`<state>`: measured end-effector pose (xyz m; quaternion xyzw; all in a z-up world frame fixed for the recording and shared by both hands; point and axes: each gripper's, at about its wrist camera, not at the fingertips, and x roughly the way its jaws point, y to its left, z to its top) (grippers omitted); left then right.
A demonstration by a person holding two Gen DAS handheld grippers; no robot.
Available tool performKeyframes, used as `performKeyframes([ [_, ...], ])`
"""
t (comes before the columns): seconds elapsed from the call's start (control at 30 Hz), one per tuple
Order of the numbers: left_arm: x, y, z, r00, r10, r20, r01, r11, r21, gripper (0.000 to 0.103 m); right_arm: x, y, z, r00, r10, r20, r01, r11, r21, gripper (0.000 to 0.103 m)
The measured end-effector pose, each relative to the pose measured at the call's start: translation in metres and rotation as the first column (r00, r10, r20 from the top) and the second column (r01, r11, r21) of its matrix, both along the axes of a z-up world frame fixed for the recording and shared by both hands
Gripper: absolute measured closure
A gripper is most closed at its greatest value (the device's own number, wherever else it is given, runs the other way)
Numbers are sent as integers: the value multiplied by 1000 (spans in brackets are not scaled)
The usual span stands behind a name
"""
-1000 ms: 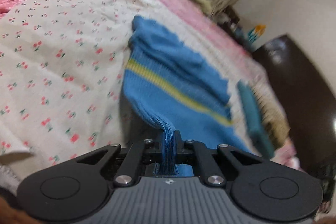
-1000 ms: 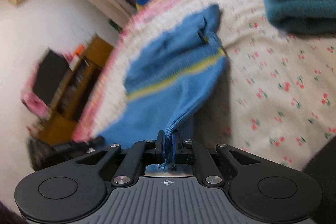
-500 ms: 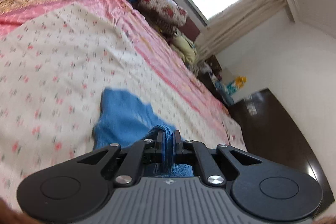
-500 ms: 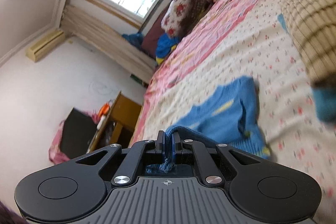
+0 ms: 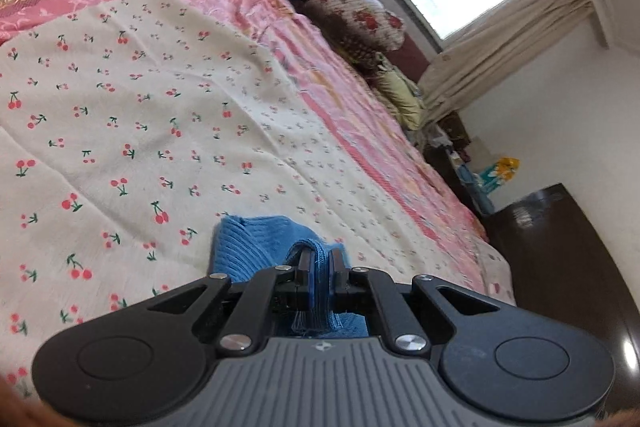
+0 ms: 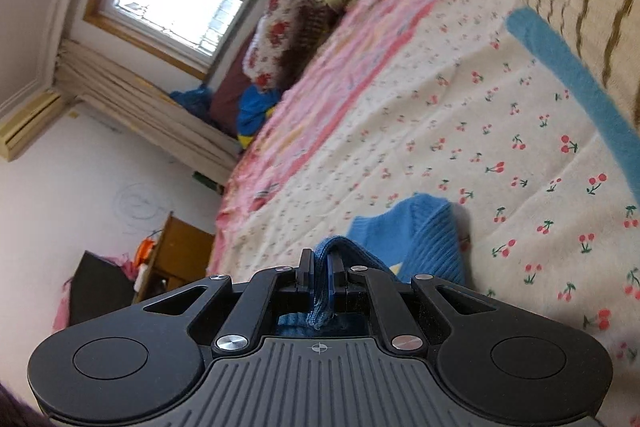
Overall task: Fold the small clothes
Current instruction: 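Lift the hem with both tools and fold it onto the collar, then open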
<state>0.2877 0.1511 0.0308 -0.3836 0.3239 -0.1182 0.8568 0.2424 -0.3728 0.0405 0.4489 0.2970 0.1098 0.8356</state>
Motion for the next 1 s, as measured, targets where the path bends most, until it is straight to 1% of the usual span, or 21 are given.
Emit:
performKeyframes([
  [0.07,8,-3,-7,1000,12,-16,-12,1000,16,91,8,-2,-7,1000,-7,-14,7,1000,-9,95],
  [0.1,12,-5,-10,999,19,-31,-18,999,29,91,13,-2,-11,1000,4,-20,-5,1000,-13,92],
  [0.17,18,-8,-14,998,31,-47,-29,998,51,90,19,-3,-16,999,-2,-33,2,1000,0,91],
  [0.27,23,-9,-16,997,63,-54,-60,997,51,90,22,-5,-19,999,-2,-33,2,1000,21,90],
  [0.33,25,-9,-14,996,74,-44,-73,997,40,90,22,-6,-19,1000,-7,-22,7,1000,19,86],
  [0.43,26,-10,-7,995,101,-14,-100,993,57,90,24,-7,-19,1000,-15,-16,15,1000,15,78],
  [0.47,26,-9,-5,994,111,-5,-110,992,65,90,25,-7,-18,1000,-15,-13,15,1000,14,73],
  [0.5,26,-8,-2,993,122,-1,-122,990,77,90,26,-6,-18,1000,-14,-13,14,1000,11,70],
  [0.57,23,-7,3,991,136,14,-137,985,108,90,26,-4,-16,1000,-6,-4,6,1000,0,70],
  [0.6,20,-7,5,991,128,24,-130,984,120,90,26,-2,-14,1000,2,5,-2,1000,-10,69],
  [0.7,10,-13,11,996,80,47,-87,982,168,90,24,6,-9,1000,16,17,-15,997,-79,68],
  [0.83,-9,-32,13,997,-14,77,-8,960,278,90,17,19,-5,999,40,10,-38,983,-181,68],
  [0.9,-16,-47,11,994,-73,78,41,938,344,90,12,29,-3,998,64,9,-59,965,-257,68],
  [0.97,-19,-61,8,991,-111,74,70,904,422,90,8,42,1,998,60,3,-55,925,-377,68],
  [1.0,-21,-67,5,990,-126,65,83,889,450,90,7,46,2,998,64,2,-57,907,-418,68],
])
